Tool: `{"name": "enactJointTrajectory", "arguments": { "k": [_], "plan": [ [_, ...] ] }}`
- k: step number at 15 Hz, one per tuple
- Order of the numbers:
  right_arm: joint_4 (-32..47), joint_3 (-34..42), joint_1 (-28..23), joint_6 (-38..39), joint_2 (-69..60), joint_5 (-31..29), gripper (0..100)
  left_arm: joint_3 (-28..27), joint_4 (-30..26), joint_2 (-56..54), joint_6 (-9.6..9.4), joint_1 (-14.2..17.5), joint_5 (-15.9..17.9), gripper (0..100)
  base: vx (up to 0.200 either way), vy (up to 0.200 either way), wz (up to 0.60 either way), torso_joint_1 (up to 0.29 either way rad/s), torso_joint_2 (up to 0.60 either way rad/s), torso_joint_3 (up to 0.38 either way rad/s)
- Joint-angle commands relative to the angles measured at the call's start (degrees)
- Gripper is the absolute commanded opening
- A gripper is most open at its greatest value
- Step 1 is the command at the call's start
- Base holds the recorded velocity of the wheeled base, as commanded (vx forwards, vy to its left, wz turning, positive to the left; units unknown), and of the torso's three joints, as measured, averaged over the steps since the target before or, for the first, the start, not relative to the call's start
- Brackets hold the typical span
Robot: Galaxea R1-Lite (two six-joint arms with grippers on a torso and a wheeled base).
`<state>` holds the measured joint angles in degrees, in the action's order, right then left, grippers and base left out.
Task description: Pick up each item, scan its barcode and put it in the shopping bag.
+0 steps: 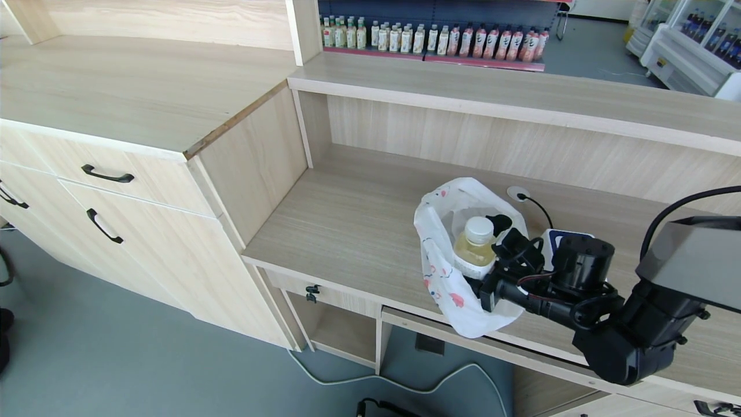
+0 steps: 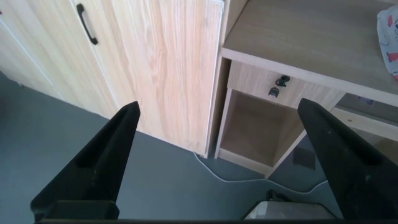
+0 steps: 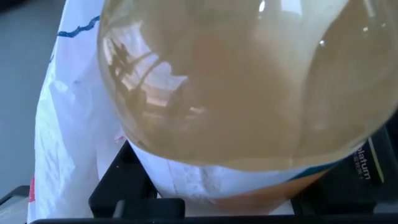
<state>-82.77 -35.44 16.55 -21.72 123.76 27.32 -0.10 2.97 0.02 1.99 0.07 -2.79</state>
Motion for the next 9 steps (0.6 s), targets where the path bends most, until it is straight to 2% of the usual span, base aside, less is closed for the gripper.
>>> {"name": "enactJointTrajectory", "arguments": {
  "k": [1, 6, 7, 9],
  "plan": [
    [-0.4, 0.1, -0.4, -0.1, 1.6, 0.0, 0, 0.0, 0.0, 0.0, 0.03, 0.0, 0.0, 100, 0.000, 0.000, 0.00, 0.000, 0.00, 0.000],
    [-0.5, -0.1, -0.9, -0.2, 2.1, 0.0, 0, 0.0, 0.0, 0.0, 0.03, 0.0, 0.0, 100, 0.000, 0.000, 0.00, 0.000, 0.00, 0.000],
    [-0.5, 0.2, -1.2, -0.5, 2.2, 0.1, 100, 0.0, 0.0, 0.0, 0.03, 0.0, 0.0, 100, 0.000, 0.000, 0.00, 0.000, 0.00, 0.000],
    [-0.5, 0.3, -1.3, -0.9, 2.0, 0.1, 100, 0.0, 0.0, 0.0, 0.03, 0.0, 0.0, 100, 0.000, 0.000, 0.00, 0.000, 0.00, 0.000]
  ]
}}
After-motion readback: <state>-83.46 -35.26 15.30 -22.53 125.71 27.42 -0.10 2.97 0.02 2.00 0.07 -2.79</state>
